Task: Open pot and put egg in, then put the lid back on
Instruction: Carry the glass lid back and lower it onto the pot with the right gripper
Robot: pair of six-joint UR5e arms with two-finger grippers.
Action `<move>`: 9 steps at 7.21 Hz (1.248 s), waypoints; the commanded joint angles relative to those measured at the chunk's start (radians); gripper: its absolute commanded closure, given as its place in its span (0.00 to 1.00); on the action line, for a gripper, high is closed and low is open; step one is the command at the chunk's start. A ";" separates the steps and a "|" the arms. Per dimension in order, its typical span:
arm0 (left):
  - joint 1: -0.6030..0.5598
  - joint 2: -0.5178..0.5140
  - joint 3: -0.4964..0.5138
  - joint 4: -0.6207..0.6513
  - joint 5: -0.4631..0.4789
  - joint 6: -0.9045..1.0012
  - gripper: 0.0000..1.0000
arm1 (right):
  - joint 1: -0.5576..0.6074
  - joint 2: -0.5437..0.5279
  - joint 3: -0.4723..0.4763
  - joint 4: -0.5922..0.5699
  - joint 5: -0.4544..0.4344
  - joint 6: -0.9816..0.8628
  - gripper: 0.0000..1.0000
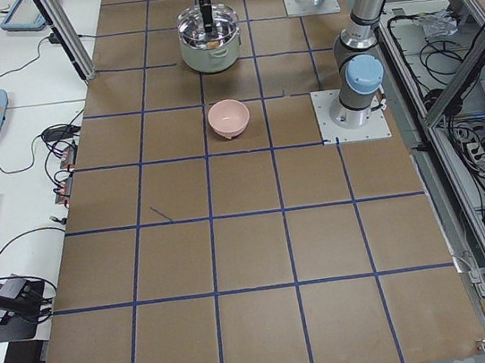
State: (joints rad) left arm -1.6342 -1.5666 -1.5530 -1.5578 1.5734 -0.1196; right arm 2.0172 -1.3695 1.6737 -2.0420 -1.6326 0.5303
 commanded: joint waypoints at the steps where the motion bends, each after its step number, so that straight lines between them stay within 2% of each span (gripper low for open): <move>1: 0.004 -0.007 -0.001 -0.001 -0.001 0.040 0.00 | 0.006 0.012 0.053 -0.041 -0.039 -0.031 0.65; 9: -0.001 -0.015 -0.007 0.012 0.002 0.047 0.00 | -0.020 0.013 0.061 -0.061 -0.043 -0.151 0.65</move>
State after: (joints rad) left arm -1.6357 -1.5804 -1.5598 -1.5483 1.5750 -0.0713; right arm 2.0011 -1.3566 1.7349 -2.1009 -1.6751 0.3854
